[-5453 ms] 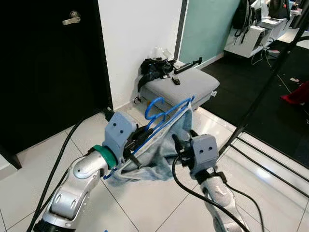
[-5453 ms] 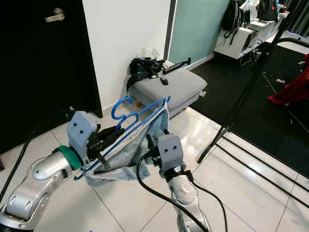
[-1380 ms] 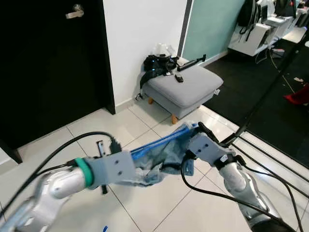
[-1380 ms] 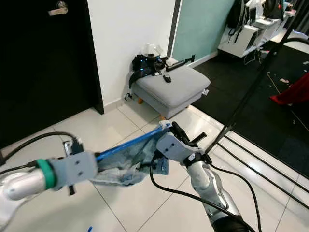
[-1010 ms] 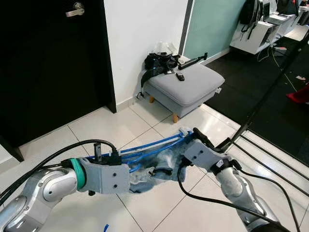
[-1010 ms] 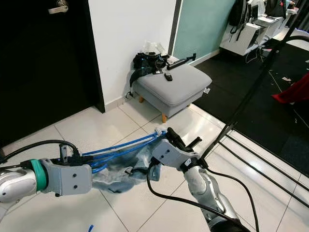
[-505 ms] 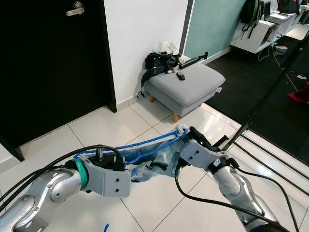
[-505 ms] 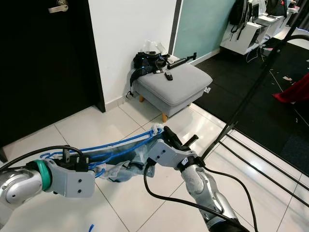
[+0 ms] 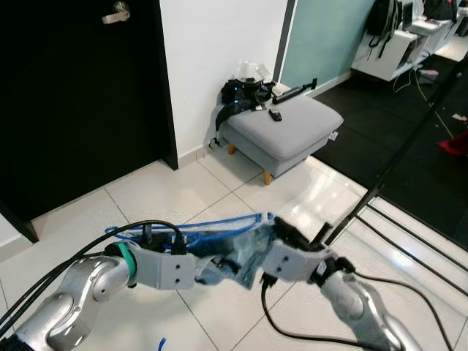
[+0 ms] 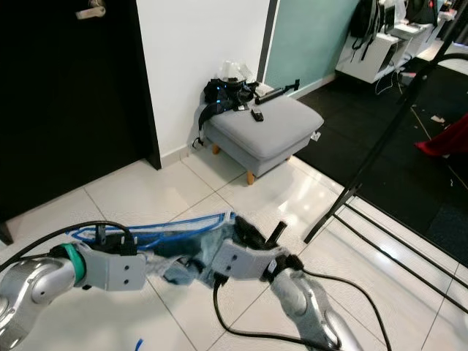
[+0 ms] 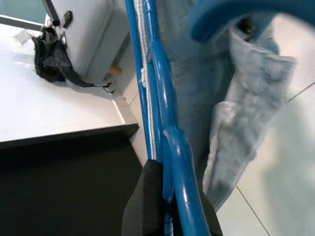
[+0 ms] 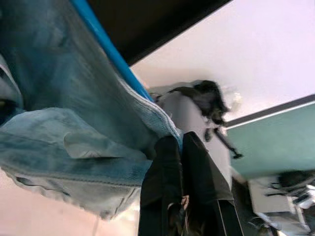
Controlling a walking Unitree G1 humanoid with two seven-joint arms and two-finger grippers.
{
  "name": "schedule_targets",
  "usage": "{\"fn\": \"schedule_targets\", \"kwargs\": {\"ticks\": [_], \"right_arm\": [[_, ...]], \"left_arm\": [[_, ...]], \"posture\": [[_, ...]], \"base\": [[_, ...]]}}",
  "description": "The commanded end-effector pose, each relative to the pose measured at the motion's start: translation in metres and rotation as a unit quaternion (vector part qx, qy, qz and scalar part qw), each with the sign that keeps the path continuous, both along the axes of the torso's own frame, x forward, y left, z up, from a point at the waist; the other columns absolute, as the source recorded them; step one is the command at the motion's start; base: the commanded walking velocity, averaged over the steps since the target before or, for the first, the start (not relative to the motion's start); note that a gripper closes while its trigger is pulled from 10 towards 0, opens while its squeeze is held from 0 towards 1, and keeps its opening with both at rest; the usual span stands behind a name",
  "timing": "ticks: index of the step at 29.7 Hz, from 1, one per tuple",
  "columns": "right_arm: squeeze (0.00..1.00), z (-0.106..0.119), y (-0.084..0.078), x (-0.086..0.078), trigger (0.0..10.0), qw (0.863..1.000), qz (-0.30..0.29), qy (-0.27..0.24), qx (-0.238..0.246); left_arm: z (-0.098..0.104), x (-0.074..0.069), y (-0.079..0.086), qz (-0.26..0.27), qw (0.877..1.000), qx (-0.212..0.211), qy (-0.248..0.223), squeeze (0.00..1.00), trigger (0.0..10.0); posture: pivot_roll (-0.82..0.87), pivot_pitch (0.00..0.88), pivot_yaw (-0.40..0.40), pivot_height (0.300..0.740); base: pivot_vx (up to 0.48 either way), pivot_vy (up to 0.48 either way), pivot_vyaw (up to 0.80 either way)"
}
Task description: Hang hanger
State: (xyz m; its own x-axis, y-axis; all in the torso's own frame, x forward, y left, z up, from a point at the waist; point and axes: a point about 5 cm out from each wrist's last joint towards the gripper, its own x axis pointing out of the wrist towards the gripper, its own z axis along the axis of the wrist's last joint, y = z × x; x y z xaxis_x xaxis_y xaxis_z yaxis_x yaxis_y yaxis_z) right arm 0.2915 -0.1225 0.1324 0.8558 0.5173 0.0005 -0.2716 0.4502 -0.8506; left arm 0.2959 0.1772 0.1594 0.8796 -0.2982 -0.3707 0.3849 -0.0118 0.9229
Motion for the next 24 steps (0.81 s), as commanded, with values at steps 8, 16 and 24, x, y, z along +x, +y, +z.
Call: {"fn": "schedule_targets", "kwargs": {"ticks": [8, 16, 24], "right_arm": [[0.00, 0.006, 0.042, -0.022, 0.0, 0.995, 0.081, 0.004, 0.051], [0.00, 0.001, 0.045, -0.023, 0.0, 0.995, 0.078, 0.019, 0.057], [0.00, 0.012, 0.004, -0.007, 0.0, 0.999, 0.007, -0.004, 0.035]], "left_arm": [[-0.006, 0.008, 0.000, 0.030, 0.999, 0.002, -0.010, 0.00, 10.0], [-0.002, 0.011, -0.007, 0.026, 0.999, -0.009, -0.024, 0.00, 10.0], [-0.012, 0.001, 0.012, 0.012, 0.999, 0.032, 0.010, 0.00, 10.0]], "posture": [[-0.03, 0.139, 0.038, 0.740], [-0.03, 0.139, 0.038, 0.740], [-0.03, 0.133, 0.040, 0.740]], "base": [[0.000, 0.000, 0.00], [0.000, 0.000, 0.00], [0.000, 0.000, 0.00]]}}
